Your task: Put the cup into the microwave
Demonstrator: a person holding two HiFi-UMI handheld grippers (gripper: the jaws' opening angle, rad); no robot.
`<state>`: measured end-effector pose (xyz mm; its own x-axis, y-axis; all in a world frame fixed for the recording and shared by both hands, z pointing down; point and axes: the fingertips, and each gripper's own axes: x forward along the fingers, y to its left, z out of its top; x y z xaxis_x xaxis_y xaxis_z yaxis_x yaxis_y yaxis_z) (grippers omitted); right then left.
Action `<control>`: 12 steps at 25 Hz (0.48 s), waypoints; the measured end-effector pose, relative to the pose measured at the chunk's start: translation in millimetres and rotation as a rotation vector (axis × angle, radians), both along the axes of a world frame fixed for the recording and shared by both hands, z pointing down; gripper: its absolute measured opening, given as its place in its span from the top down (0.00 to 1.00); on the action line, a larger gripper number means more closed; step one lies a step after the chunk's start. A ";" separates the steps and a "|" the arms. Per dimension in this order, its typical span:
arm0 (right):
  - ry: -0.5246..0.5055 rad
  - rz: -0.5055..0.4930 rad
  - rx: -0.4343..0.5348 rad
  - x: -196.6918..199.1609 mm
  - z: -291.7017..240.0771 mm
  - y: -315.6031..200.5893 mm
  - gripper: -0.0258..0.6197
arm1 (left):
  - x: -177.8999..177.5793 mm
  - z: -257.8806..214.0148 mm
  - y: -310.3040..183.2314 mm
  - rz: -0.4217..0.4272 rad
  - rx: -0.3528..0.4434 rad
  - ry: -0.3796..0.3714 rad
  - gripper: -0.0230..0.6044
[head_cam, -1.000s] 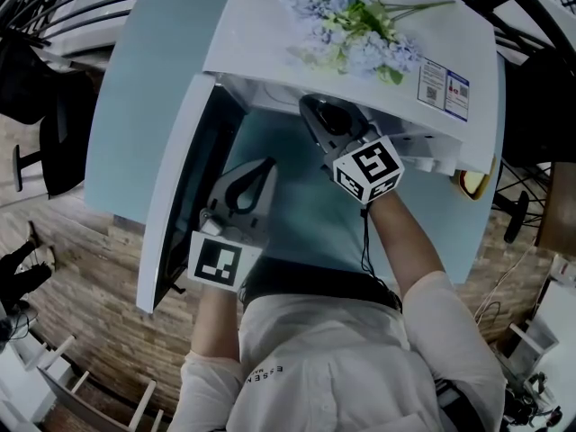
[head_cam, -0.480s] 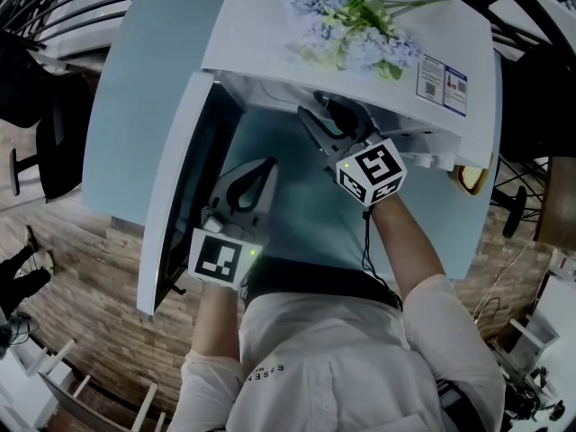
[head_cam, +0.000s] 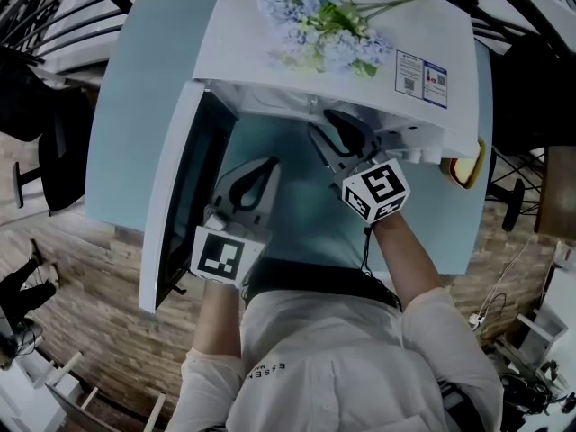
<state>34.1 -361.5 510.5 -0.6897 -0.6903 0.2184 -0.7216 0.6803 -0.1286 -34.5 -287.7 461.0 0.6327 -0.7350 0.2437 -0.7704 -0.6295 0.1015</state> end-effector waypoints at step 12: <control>-0.089 0.099 0.007 25.1 -69.3 57.3 0.89 | 7.3 -59.8 10.7 0.034 0.074 -0.022 0.96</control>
